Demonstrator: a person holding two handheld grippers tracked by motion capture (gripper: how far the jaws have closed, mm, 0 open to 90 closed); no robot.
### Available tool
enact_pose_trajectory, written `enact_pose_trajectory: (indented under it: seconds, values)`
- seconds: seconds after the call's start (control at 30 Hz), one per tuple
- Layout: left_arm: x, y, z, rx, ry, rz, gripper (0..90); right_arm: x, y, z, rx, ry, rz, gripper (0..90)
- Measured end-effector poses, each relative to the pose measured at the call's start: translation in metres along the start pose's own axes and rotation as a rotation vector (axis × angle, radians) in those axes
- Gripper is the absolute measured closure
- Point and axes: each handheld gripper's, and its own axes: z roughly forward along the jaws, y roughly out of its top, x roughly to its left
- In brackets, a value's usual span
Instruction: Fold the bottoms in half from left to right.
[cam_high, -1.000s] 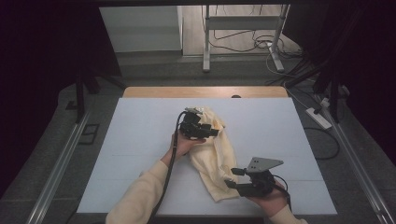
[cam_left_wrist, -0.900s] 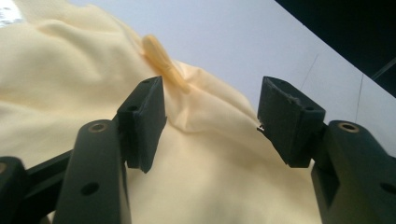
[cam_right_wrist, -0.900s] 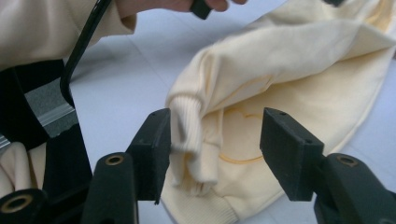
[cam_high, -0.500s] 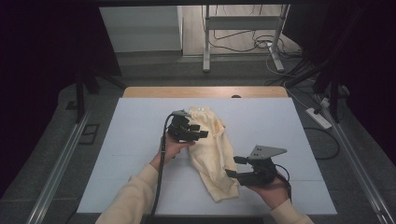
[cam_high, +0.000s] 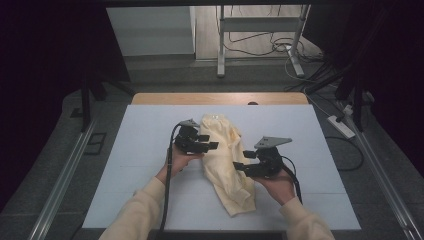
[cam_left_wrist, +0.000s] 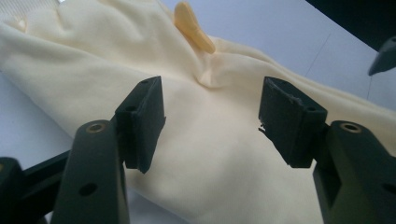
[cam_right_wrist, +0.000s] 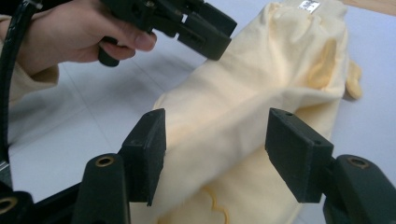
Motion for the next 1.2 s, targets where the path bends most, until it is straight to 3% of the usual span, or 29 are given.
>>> enact_pose_trajectory:
  seconds: [0.27, 0.53, 0.63, 0.73, 0.87, 1.0, 1.2]
  values:
    - [0.004, -0.005, -0.002, 0.005, 0.003, -0.008, 39.5, -0.005, 0.002, 0.022, 0.056, -0.022, -0.006, 38.2]
    - [0.004, -0.007, -0.005, 0.005, 0.008, -0.005, 39.2, -0.009, -0.008, 0.024, 0.102, -0.038, -0.001, 39.9]
    - [0.003, -0.007, -0.006, 0.005, 0.009, -0.005, 39.0, -0.012, -0.011, 0.022, 0.118, -0.032, 0.021, 47.3]
    - [0.002, -0.007, -0.007, 0.003, 0.012, 0.002, 38.9, -0.014, -0.015, 0.021, 0.148, 0.001, 0.031, 62.3]
    - [0.001, -0.007, -0.006, 0.006, 0.008, 0.007, 38.7, -0.014, -0.019, 0.019, 0.182, 0.008, -0.005, 81.3]
    - [0.0, -0.007, -0.006, 0.008, 0.005, 0.008, 38.5, -0.014, -0.022, 0.016, 0.196, -0.009, -0.036, 85.9]
    - [0.001, -0.008, -0.008, 0.008, 0.007, 0.005, 38.1, -0.02, -0.026, 0.009, 0.194, -0.042, -0.035, 86.1]
